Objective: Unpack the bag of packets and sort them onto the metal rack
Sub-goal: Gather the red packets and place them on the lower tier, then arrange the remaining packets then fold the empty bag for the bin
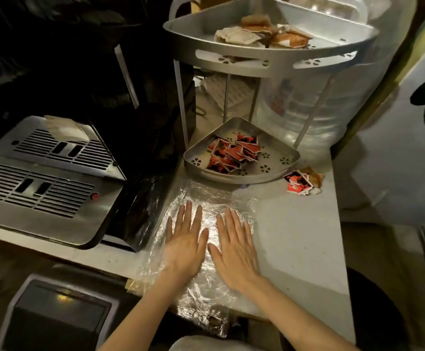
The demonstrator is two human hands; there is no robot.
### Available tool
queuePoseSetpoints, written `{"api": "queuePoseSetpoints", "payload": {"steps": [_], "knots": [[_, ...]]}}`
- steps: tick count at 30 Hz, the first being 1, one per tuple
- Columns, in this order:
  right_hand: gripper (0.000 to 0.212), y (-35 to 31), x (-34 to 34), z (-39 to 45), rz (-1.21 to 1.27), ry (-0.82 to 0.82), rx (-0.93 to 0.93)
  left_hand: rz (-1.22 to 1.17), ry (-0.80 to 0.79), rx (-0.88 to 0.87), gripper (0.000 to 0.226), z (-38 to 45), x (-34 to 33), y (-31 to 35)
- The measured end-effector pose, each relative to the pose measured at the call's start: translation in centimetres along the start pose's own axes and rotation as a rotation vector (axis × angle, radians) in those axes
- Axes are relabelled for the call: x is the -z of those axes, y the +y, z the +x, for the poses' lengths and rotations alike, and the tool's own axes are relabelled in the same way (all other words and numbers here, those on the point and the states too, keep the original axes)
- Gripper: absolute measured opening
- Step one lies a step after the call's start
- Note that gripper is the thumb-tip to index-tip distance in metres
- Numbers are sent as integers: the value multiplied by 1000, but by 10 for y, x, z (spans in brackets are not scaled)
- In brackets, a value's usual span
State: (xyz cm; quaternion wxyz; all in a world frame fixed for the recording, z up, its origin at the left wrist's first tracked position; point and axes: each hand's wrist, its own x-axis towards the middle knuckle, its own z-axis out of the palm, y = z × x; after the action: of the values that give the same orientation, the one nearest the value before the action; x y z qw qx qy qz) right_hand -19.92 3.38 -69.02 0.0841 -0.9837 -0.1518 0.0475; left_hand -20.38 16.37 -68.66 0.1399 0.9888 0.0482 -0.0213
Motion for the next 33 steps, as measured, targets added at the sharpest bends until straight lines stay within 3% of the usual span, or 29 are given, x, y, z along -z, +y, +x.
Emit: {"api": "queuePoseSetpoints", "payload": {"steps": [7, 13, 16, 20, 22, 25, 29, 33], "knots": [[62, 1, -2, 2, -7, -46, -4, 16, -63, -11, 62, 4, -2, -3], [70, 4, 5, 3, 55, -86, 67, 52, -238, 5, 59, 9, 11, 2], [72, 11, 11, 6, 279, -119, 99, 66, -395, 16, 61, 17, 23, 4], [39, 34, 37, 10, 1024, -131, -100, 217, -510, 6, 65, 36, 50, 17], [29, 53, 47, 12, 1144, -40, -180, 335, -549, 6, 56, 48, 65, 30], [23, 84, 62, 18, 1146, 96, -239, 431, -620, -28, 51, 62, 87, 63], [23, 132, 80, 27, 1057, 167, -265, 416, -488, -203, 51, 79, 103, 115], [28, 173, 92, 42, 941, 282, -346, 194, -480, -484, 50, 105, 79, 160]]}}
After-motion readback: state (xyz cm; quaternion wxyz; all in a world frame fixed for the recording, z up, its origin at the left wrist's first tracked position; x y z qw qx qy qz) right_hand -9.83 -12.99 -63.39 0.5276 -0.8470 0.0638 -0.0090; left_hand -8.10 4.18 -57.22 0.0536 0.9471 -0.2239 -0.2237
